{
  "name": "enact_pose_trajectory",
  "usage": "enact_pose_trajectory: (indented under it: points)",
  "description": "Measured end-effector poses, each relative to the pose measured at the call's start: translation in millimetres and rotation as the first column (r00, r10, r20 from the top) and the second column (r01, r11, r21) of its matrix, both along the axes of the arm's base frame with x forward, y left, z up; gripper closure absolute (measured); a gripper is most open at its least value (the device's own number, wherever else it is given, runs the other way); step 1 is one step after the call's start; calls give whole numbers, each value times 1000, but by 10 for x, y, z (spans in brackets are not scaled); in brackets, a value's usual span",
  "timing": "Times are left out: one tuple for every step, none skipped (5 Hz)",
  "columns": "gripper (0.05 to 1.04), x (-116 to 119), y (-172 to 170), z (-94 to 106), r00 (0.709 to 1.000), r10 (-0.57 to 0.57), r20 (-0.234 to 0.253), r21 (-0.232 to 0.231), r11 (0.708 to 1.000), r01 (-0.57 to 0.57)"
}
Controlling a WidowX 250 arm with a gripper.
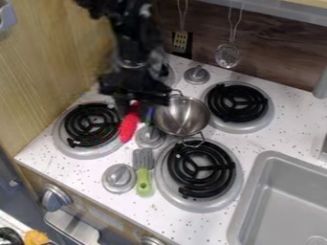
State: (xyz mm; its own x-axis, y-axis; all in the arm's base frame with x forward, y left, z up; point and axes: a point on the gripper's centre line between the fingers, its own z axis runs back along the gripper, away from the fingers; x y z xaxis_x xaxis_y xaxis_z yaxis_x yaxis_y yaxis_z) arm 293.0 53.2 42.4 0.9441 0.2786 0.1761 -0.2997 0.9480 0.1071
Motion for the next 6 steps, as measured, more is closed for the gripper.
enact_pose_trajectory:
  points:
    - [735,189,-268,4,997,-79,1,-4,997,79]
    - [735,236,-500,-53,991,-132,-27,-26,991,131]
    - [735,202,-751,-178,980,-199,-17,-26,980,199]
    - [735,146,-838,-272,960,-262,-95,-52,965,258]
    - [735,108,-964,-272,948,-299,-108,-67,954,293]
    - [735,131,-1024,-270,950,-300,-84,-76,953,295]
